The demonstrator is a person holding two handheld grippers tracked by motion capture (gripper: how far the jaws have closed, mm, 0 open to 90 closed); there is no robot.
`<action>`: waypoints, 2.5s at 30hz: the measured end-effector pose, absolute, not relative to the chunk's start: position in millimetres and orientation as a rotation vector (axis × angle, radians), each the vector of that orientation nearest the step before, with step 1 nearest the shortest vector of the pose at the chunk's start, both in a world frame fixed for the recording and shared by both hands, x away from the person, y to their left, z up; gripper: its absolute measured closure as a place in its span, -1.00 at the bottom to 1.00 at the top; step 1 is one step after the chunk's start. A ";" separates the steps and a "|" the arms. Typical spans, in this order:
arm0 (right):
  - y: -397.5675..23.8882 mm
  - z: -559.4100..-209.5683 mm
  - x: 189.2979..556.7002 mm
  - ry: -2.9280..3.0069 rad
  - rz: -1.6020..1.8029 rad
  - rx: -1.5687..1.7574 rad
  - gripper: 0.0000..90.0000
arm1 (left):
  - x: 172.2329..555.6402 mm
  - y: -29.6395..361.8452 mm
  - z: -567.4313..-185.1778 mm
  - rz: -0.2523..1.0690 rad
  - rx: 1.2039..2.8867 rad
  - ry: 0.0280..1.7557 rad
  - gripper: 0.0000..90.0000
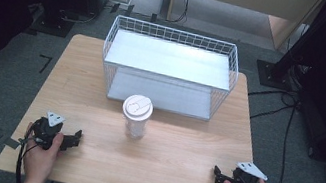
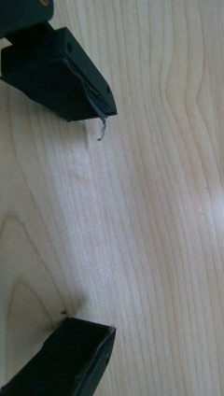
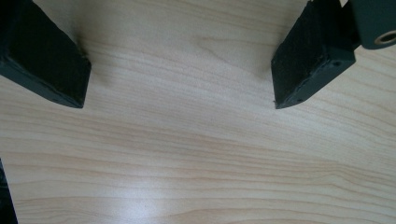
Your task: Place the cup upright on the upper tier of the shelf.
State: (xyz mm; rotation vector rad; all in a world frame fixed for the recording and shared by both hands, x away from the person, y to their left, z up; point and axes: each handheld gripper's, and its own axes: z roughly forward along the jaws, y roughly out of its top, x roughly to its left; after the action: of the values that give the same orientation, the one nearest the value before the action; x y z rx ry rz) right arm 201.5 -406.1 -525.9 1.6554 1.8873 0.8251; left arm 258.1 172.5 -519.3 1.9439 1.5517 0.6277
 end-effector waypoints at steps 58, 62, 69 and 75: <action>-405.6 -525.8 204.5 1.955 0.852 1.596 -0.89 | 268.2 80.1 -487.8 0.486 1.917 1.275 -1.00; -405.7 -525.8 204.5 1.955 0.852 1.596 -0.89 | 272.0 72.6 -490.4 0.457 1.927 1.228 -1.00; -405.7 -525.8 204.5 1.954 0.852 1.597 -0.89 | 276.8 55.6 -496.9 0.437 1.937 1.182 -1.00; -405.7 -525.9 204.5 1.955 0.853 1.596 -0.89 | 277.9 39.6 -495.7 0.419 1.916 1.103 -1.00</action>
State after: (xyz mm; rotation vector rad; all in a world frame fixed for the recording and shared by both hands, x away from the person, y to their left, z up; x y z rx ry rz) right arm 204.5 -405.7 -525.9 1.5957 1.9547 0.8529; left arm 277.9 39.6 -495.7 1.9164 1.1033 0.4190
